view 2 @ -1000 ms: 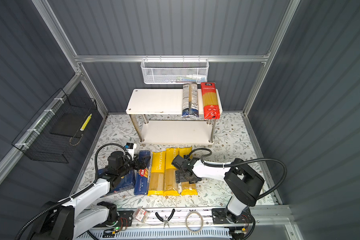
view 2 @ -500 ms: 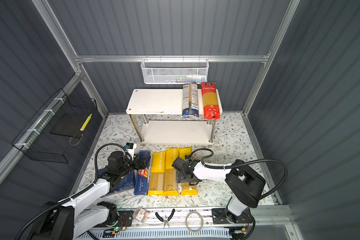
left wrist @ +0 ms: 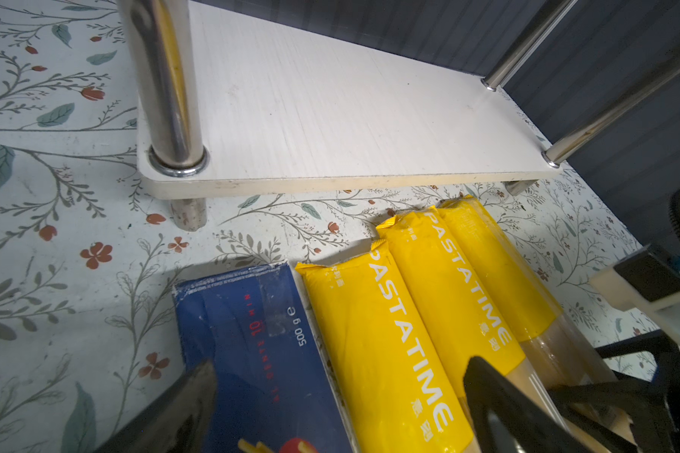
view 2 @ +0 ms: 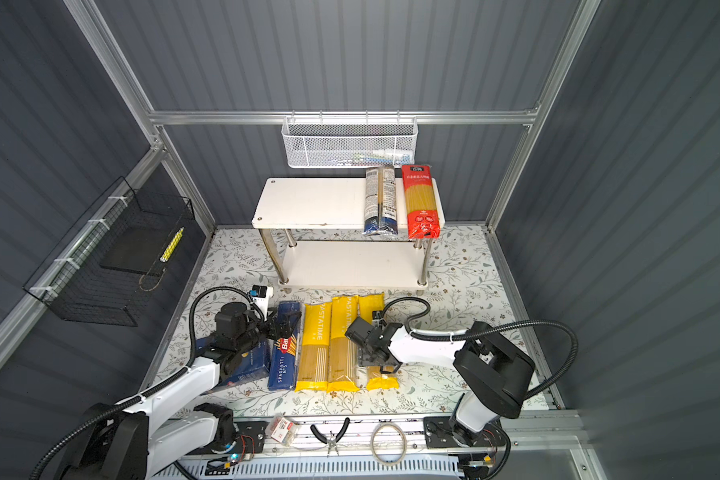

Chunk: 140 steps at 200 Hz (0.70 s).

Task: Place and organize the pasta boxes and bags onto the shelf
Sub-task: 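Lower the right gripper over the yellow bag farthest from the blue boxes, then close the right gripper on the yellow PASTATIME bag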

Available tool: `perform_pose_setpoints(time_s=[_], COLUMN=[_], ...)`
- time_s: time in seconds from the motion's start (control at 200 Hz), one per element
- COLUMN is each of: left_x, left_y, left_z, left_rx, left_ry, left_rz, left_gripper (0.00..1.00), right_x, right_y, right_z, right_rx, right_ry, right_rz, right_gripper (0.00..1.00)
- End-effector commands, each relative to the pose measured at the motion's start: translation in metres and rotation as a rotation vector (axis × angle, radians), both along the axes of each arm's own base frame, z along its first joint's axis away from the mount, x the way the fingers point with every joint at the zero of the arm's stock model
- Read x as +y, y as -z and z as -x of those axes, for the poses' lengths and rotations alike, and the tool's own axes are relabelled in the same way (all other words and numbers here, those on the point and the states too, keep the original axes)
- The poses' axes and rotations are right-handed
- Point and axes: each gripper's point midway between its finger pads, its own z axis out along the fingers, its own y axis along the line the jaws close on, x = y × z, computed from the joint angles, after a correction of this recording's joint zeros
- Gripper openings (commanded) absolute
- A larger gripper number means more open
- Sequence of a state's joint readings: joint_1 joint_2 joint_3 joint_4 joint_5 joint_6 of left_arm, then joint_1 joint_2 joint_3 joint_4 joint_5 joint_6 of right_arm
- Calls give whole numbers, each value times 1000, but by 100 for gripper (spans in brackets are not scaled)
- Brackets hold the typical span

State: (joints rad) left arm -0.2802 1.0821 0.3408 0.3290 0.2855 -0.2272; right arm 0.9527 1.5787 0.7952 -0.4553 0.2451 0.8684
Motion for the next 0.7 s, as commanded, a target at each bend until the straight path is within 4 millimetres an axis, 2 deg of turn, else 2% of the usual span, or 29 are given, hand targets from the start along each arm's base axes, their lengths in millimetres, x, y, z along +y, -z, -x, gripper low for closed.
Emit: perform_pose_setpoints(time_s=[0.0,0.33,0.41,0.695], left_x=[-2,-3,-3,-3], left_y=[-6,-5,-6,-6], left_z=[0,0,0,0], left_rx=[-11,-8,-8,-8], left_ry=[6,9,9,9], left_rz=[14,17,17,17], left_gripper=[99,99,99,99], right_x=[-21,-20,-19,-19], right_y=[24,13,9,4], right_z=[24,19,17,15], right_rx=[98,31,15,-2], right_ry=[16,41,39,34], right_rz=[73,-6,-20,-22], right_gripper=[75,62,56,50])
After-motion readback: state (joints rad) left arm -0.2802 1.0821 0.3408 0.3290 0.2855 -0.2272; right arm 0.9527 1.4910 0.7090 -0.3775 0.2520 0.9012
